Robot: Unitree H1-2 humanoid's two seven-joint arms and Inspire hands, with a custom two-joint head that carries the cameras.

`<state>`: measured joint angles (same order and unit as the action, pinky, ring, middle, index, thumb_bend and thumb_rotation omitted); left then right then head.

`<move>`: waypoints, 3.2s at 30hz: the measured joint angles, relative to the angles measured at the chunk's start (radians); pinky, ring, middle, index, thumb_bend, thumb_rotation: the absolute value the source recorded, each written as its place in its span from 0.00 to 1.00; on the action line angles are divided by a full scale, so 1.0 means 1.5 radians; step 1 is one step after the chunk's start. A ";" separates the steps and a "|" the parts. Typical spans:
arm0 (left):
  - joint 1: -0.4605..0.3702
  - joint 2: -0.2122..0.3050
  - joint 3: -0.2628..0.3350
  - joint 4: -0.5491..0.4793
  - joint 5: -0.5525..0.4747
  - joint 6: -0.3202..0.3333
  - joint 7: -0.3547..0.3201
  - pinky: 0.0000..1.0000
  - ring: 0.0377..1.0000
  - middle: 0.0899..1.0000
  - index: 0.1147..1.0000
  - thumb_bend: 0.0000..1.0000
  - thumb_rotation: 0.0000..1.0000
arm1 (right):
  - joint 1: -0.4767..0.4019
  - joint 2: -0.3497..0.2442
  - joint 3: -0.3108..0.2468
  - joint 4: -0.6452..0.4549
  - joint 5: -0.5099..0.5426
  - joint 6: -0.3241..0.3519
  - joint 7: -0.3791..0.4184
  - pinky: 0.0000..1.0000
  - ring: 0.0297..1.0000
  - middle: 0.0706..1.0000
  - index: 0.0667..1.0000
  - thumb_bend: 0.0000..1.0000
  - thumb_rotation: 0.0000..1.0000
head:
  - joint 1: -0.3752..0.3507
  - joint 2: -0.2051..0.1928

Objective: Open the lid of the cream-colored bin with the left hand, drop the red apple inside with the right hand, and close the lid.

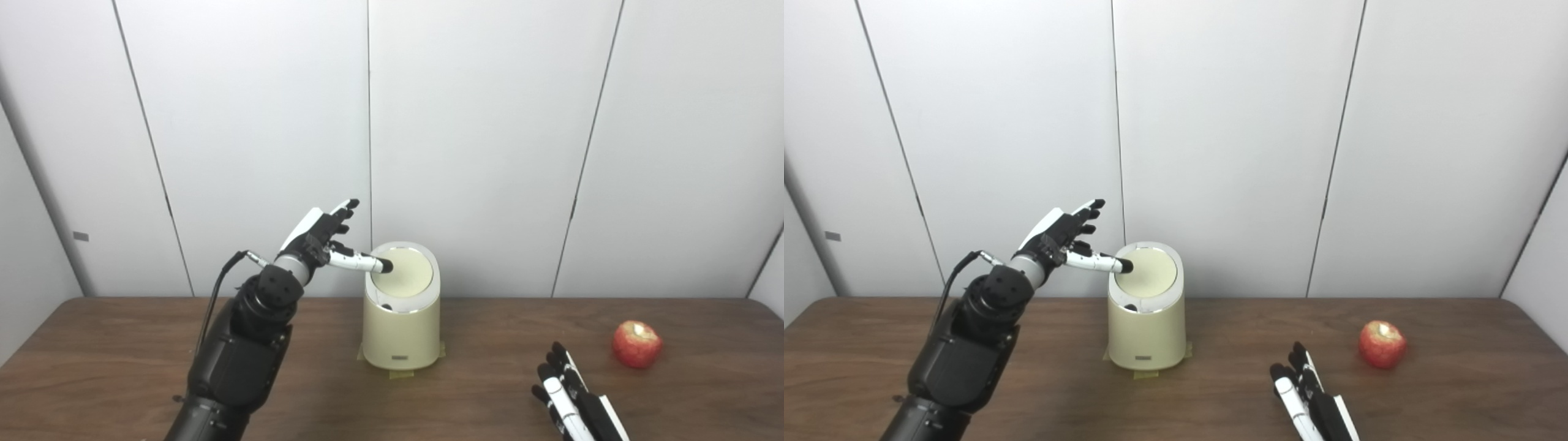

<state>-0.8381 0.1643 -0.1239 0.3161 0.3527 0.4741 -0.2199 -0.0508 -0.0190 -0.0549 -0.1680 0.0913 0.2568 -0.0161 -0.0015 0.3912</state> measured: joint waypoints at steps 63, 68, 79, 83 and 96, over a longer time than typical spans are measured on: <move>-0.035 0.021 -0.209 0.106 0.216 -0.166 0.119 0.85 0.89 0.91 0.93 0.92 0.00 | -0.001 0.000 -0.015 -0.008 0.051 -0.009 0.007 0.92 0.95 0.98 1.00 0.69 0.54 | -0.003 0.031; -0.035 0.027 -0.216 0.104 0.235 -0.170 0.112 0.85 0.91 0.92 0.93 0.91 0.00 | -0.001 0.000 -0.015 -0.007 0.051 -0.009 0.007 0.91 0.95 0.98 1.00 0.70 0.54 | -0.003 0.031; -0.036 0.032 -0.220 0.094 0.242 -0.169 0.084 0.83 0.91 0.93 0.94 0.92 0.00 | -0.001 0.000 -0.015 -0.008 0.055 -0.009 0.007 0.92 0.96 0.98 1.00 0.70 0.54 | -0.005 0.034; -0.037 0.032 -0.219 0.094 0.242 -0.169 0.084 0.83 0.91 0.92 0.94 0.91 0.00 | -0.001 -0.001 -0.014 -0.008 0.054 -0.009 0.007 0.91 0.95 0.98 1.00 0.70 0.55 | -0.006 0.037; -0.040 0.037 -0.219 0.111 0.250 -0.177 0.088 0.84 0.91 0.93 0.93 0.89 0.00 | -0.001 -0.002 -0.006 -0.008 0.045 -0.014 0.008 0.90 0.95 0.97 1.00 0.70 0.56 | -0.016 0.037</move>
<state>-0.8986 0.2199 -0.4531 0.4830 0.7281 0.2086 -0.0874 -0.0526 -0.0215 -0.0635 -0.1801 0.1586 0.2362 -0.0045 -0.0261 0.4464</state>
